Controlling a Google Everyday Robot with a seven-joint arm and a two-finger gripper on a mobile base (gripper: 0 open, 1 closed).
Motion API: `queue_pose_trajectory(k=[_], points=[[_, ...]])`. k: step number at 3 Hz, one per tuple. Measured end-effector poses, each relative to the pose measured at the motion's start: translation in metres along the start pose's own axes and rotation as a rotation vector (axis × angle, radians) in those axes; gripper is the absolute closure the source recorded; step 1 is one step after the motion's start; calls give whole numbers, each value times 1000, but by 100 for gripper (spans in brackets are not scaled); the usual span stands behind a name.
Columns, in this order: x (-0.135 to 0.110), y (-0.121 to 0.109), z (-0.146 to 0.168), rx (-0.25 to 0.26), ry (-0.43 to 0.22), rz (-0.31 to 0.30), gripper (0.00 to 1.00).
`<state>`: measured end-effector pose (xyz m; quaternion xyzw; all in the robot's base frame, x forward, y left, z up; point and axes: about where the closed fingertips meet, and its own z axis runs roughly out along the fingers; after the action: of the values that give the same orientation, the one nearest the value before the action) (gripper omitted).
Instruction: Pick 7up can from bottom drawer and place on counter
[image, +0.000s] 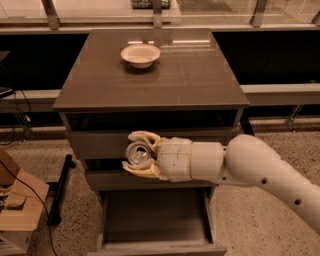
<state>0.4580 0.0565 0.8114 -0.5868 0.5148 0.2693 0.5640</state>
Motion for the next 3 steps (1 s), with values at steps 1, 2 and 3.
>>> queue_pose_trajectory(k=[1,2,3], points=[[-58,-40,-15,14,26,-147,100],[-130,-92,-25,25,56,-319,100],[-162,-144,-21,29,81,-399,100]])
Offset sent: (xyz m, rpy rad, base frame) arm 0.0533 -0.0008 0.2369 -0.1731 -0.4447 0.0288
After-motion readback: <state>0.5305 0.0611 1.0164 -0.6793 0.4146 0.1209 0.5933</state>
